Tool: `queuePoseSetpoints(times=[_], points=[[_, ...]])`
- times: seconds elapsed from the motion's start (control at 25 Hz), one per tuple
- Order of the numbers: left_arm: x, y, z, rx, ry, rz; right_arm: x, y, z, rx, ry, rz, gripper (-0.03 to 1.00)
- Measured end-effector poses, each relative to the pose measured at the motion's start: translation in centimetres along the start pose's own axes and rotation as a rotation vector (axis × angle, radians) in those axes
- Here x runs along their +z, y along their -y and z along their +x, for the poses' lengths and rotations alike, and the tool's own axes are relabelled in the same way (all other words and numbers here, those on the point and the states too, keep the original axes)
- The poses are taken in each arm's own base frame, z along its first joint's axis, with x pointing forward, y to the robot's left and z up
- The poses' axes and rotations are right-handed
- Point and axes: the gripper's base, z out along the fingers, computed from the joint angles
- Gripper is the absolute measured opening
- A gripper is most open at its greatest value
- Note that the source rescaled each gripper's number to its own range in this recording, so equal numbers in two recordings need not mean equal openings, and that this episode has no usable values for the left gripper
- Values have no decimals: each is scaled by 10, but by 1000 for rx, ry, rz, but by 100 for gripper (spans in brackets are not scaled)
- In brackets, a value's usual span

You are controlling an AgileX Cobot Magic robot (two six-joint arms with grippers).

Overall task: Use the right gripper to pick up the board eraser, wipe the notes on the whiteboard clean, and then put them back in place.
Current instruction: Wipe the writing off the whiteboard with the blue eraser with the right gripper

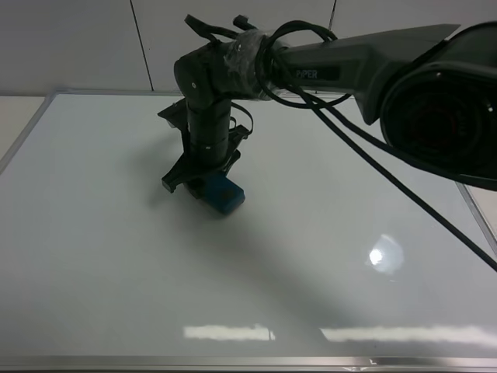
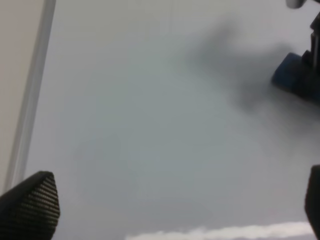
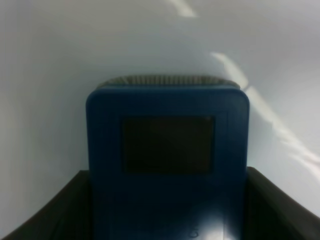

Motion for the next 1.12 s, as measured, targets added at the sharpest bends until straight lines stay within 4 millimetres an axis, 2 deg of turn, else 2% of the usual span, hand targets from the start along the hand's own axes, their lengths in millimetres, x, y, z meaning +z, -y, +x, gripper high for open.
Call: queuePoseSetpoints(times=[0.12,0.52,0.64,0.92,1.12], points=[[0,0,0,0,0,0,0,18,1,9,-2,7,1],[0,0,0,0,0,0,0,14,0,-86,15,-62,1],[0,0,0,0,0,0,3,-1,3,-133,10,-71,1],[0,0,0,0,0,0,9,-55,12,-262,32,-116,0],[0,0,0,0,0,0,9,-79,15,-298,40,-154,0]])
